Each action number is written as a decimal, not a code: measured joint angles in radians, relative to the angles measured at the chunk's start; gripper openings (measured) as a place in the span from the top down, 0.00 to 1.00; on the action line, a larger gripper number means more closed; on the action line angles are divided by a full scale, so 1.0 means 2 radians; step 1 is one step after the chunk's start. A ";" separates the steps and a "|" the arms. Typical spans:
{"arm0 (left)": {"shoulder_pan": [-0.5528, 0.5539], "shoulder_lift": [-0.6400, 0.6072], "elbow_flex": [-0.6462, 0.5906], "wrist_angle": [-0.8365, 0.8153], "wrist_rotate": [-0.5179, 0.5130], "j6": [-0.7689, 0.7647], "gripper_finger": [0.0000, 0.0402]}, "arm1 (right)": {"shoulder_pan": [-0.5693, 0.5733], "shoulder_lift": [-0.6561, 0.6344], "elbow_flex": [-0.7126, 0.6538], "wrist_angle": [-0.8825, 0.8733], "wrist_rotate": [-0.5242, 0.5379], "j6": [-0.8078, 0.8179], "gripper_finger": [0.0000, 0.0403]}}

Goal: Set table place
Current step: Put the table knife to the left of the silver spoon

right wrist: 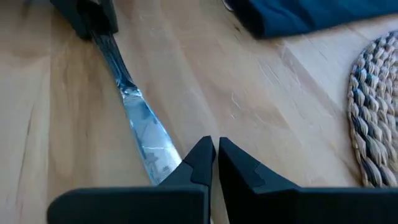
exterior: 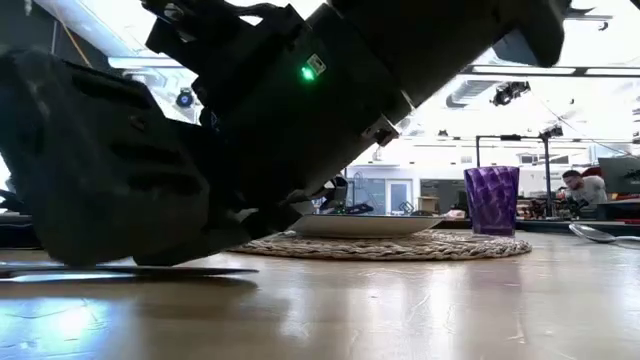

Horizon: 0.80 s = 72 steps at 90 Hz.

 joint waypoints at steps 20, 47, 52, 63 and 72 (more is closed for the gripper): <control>0.000 0.001 -0.001 0.007 -0.005 -0.005 0.88 | 0.003 0.001 -0.001 0.062 -0.008 -0.074 0.96; 0.002 0.003 -0.003 0.026 -0.015 -0.044 0.89 | 0.005 -0.003 0.000 0.099 -0.079 -0.130 0.72; 0.002 0.003 -0.004 0.033 -0.016 -0.044 0.89 | 0.004 -0.004 0.000 0.085 -0.071 -0.121 0.70; 0.002 0.003 -0.005 0.042 -0.018 -0.046 0.89 | -0.001 -0.004 0.000 0.078 -0.053 -0.136 0.69; 0.002 0.003 -0.006 0.048 -0.019 -0.045 0.89 | -0.002 -0.004 0.001 0.085 -0.048 -0.167 0.69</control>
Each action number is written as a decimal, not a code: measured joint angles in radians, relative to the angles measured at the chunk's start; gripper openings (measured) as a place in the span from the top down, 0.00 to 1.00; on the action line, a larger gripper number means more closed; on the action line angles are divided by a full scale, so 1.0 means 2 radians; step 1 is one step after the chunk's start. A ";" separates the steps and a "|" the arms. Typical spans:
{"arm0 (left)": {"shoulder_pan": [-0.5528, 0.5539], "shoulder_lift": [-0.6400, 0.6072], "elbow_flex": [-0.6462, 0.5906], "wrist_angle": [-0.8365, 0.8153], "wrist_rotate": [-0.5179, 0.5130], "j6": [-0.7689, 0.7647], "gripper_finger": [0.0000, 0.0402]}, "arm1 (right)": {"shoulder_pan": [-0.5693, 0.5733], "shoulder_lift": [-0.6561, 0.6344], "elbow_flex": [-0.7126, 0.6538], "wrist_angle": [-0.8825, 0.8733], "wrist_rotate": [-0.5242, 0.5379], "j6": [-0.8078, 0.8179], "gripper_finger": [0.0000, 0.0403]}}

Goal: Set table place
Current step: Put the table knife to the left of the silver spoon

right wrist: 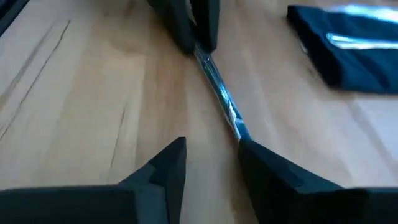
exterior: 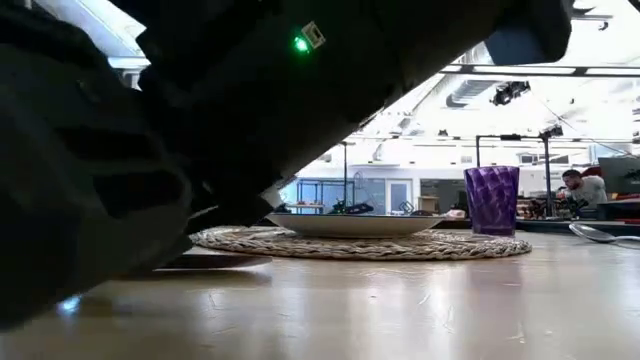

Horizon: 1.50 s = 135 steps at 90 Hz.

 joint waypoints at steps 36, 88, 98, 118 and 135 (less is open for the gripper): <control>0.007 -0.016 0.000 0.044 0.036 0.007 0.89 | -0.015 -0.005 0.003 -0.048 -0.057 -0.021 0.69; 0.024 -0.081 0.002 0.038 0.127 0.119 0.99 | -0.046 -0.006 0.004 -0.079 -0.200 0.015 0.99; 0.026 -0.100 0.001 0.027 0.146 0.144 0.92 | -0.046 -0.006 0.004 -0.079 -0.199 0.015 1.00; 0.046 -0.105 0.002 0.032 0.183 0.162 0.72 | -0.046 -0.006 0.003 -0.079 -0.194 0.015 1.00; 0.053 -0.104 0.001 0.041 0.176 0.165 0.63 | -0.046 -0.006 0.003 -0.079 -0.193 0.015 1.00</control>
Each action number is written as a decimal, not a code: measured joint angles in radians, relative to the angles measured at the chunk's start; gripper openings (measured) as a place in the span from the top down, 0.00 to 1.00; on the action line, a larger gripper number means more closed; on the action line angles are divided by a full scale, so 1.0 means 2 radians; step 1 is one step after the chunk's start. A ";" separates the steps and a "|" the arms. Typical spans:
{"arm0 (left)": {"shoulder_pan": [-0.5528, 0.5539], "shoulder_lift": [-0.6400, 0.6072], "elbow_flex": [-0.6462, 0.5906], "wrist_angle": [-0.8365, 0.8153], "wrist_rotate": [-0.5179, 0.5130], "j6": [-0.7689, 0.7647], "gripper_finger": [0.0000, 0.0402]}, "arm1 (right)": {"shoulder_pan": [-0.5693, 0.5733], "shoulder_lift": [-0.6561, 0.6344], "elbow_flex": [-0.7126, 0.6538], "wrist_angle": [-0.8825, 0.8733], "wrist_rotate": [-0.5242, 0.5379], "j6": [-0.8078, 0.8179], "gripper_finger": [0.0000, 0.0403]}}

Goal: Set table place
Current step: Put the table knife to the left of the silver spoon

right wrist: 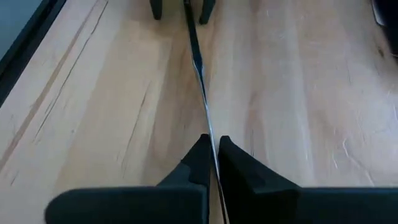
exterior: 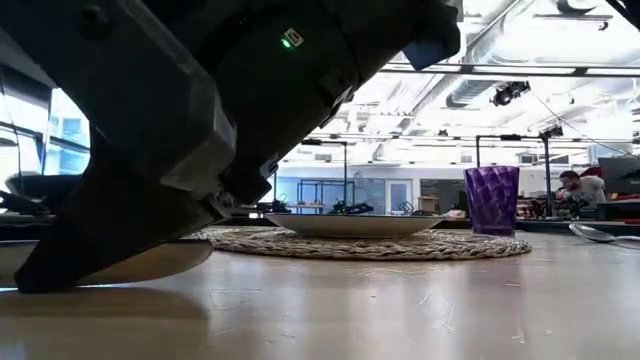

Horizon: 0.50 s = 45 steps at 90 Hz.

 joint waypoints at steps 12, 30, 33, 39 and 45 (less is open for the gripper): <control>0.007 0.000 0.000 0.003 -0.001 -0.002 0.64 | 0.000 0.000 0.000 0.000 0.000 -0.005 1.00; 0.038 -0.001 0.000 0.003 0.013 0.001 0.69 | 0.000 0.000 -0.001 0.008 0.001 -0.013 1.00; 0.044 -0.001 0.000 0.003 0.018 0.006 0.70 | 0.000 0.000 -0.001 0.010 0.001 -0.013 1.00; 0.055 -0.002 0.000 0.004 0.027 0.016 0.73 | 0.000 0.000 -0.001 0.011 0.001 -0.013 1.00; 0.065 -0.002 0.000 0.003 0.038 0.027 0.77 | 0.000 0.000 -0.001 0.011 0.001 -0.013 1.00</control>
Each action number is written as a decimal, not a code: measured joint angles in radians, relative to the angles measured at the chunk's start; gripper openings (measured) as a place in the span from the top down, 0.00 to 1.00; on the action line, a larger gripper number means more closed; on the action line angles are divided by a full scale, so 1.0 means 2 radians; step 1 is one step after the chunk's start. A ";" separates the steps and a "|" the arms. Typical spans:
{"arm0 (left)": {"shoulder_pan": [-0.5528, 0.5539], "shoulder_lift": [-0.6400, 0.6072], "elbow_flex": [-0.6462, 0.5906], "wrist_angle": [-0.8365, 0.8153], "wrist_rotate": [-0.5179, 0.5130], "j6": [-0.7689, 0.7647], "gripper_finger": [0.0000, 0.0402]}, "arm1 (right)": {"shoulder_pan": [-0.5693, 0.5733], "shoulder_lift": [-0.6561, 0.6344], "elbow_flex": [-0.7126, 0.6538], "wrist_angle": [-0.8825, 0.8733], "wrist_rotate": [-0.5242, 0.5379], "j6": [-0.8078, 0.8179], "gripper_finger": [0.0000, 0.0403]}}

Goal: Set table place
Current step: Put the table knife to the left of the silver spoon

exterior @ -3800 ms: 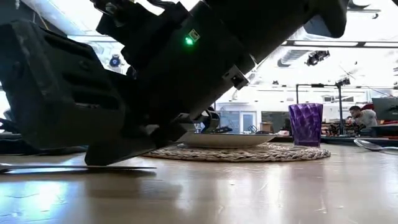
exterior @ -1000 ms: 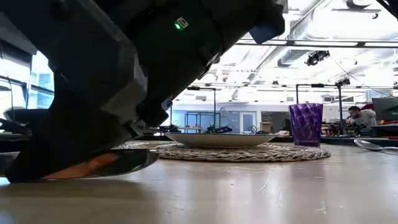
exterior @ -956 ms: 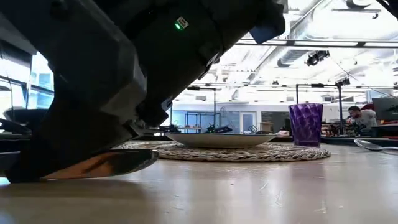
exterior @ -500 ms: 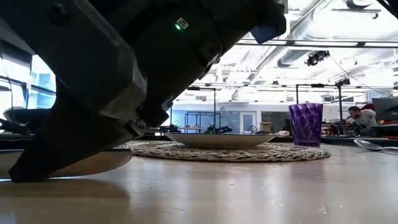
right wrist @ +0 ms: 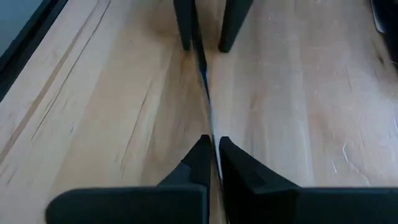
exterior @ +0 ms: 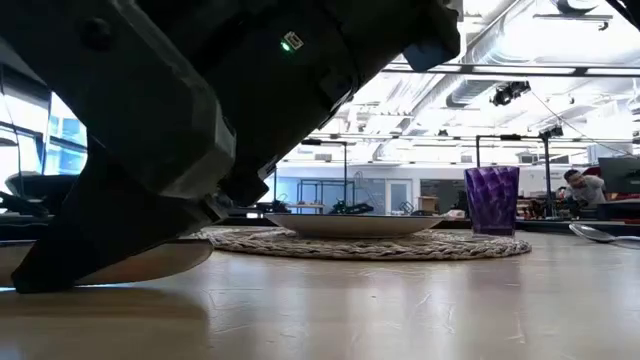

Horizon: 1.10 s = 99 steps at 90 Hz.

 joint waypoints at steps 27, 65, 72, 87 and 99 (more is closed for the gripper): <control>0.014 0.000 0.000 -0.002 0.021 0.035 0.98 | 0.004 -0.005 0.000 -0.002 0.021 0.009 1.00; 0.002 -0.039 -0.003 -0.013 -0.026 0.038 1.00 | 0.039 -0.144 -0.001 -0.161 0.187 0.017 0.71; -0.002 -0.059 -0.002 -0.017 -0.044 0.043 1.00 | 0.058 -0.170 -0.003 -0.188 0.219 0.017 0.66; -0.011 -0.105 -0.002 0.007 -0.091 0.082 1.00 | 0.096 -0.215 0.000 -0.202 0.293 0.041 0.61; -0.016 -0.141 -0.002 0.057 -0.135 0.150 1.00 | 0.118 -0.212 -0.002 -0.205 0.324 0.077 0.61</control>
